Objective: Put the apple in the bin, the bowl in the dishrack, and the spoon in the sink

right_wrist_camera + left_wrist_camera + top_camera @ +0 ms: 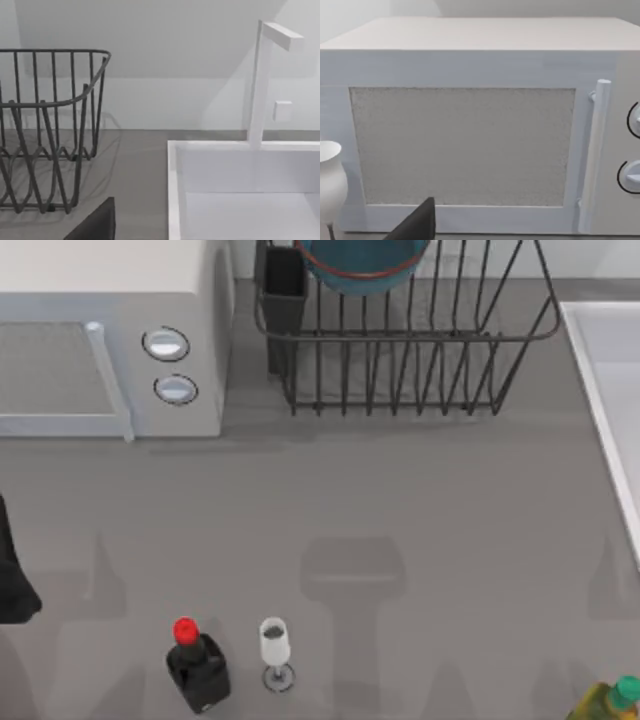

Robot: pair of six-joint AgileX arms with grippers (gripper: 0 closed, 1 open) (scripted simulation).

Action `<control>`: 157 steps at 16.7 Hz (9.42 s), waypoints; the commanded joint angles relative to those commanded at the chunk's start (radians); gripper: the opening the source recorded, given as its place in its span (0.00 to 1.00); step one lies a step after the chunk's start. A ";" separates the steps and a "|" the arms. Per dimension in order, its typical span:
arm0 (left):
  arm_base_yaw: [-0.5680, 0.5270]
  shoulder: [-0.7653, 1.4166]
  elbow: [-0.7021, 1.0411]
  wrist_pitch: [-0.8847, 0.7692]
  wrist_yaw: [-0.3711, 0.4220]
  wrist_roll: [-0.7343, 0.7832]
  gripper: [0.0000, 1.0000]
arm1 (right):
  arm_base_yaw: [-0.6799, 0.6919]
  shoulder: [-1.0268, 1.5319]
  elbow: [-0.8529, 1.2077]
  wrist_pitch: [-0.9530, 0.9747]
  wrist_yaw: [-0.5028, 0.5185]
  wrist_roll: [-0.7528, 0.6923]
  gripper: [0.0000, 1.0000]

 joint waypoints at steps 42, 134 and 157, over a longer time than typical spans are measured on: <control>0.000 0.000 0.000 0.000 0.000 0.000 1.00 | -0.568 1.436 0.876 -1.012 0.005 -1.980 1.00; 0.000 0.000 0.000 0.000 0.000 0.000 1.00 | -0.149 2.672 2.664 -1.563 0.040 -1.505 0.00; 0.000 0.000 0.000 0.000 0.000 0.000 1.00 | -0.148 2.601 2.429 -1.400 0.039 -1.507 0.98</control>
